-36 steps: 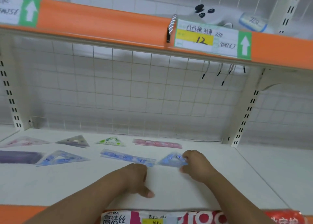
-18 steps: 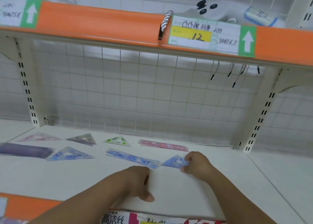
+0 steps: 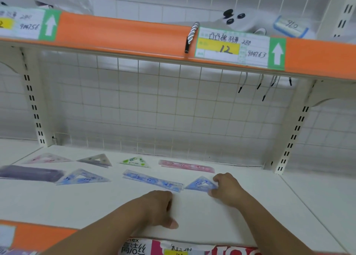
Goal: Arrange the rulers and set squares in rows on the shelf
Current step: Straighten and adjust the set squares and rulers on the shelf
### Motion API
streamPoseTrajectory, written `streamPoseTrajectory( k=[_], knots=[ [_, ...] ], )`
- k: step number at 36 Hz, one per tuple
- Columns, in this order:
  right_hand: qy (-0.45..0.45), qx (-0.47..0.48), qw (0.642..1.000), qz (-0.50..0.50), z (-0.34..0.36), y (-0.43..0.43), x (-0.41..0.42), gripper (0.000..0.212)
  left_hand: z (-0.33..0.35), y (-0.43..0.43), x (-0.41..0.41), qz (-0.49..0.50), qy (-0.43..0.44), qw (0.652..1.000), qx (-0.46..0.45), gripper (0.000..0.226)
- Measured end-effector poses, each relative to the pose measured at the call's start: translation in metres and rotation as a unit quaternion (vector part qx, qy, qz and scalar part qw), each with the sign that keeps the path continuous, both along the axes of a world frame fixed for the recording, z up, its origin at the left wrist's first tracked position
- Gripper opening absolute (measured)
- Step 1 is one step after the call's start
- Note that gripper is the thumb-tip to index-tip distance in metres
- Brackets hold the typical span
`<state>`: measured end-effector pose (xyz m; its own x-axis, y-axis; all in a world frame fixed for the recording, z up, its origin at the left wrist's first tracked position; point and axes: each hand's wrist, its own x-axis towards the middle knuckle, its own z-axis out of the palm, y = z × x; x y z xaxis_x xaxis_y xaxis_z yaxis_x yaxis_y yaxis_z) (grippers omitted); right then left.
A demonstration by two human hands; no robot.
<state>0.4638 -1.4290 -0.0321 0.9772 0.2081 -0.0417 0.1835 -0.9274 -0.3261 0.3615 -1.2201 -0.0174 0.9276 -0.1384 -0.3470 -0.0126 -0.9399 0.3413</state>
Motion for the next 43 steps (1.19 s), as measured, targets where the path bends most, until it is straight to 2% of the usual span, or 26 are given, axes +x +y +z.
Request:
streamPoseTrajectory(
  k=[2,8,15,21,24,29,33,43],
  knots=[
    [-0.005,0.003,1.0,-0.003,0.003,0.003,-0.007,0.051,0.0,0.001,0.0,-0.002,-0.002,1.0,-0.002,0.038],
    [-0.056,-0.018,0.998,0.024,0.007,0.027,-0.033,0.036,0.003,0.006,0.0,-0.016,-0.033,0.999,0.036,0.03],
    [-0.087,-0.058,0.993,0.058,0.013,0.059,-0.063,0.034,0.021,0.02,0.004,-0.021,-0.098,0.99,0.094,0.027],
    [-0.095,-0.106,0.987,0.07,0.03,0.086,-0.08,0.029,0.032,0.041,0.004,-0.008,-0.139,0.982,0.126,0.03],
    [-0.091,-0.115,0.986,0.074,0.044,0.099,-0.084,0.021,0.04,0.056,0.006,0.004,-0.151,0.98,0.126,0.024],
    [-0.084,-0.103,0.989,0.066,0.061,0.117,-0.086,0.03,0.057,0.08,0.007,0.021,-0.16,0.979,0.122,0.03],
    [-0.094,-0.096,0.989,0.06,0.06,0.128,-0.082,0.036,0.06,0.092,0.007,0.032,-0.166,0.977,0.129,0.027],
    [-0.069,-0.102,0.992,0.034,0.056,0.136,-0.075,0.032,0.053,0.098,0.002,0.022,-0.172,0.966,0.19,0.032]
  ],
)
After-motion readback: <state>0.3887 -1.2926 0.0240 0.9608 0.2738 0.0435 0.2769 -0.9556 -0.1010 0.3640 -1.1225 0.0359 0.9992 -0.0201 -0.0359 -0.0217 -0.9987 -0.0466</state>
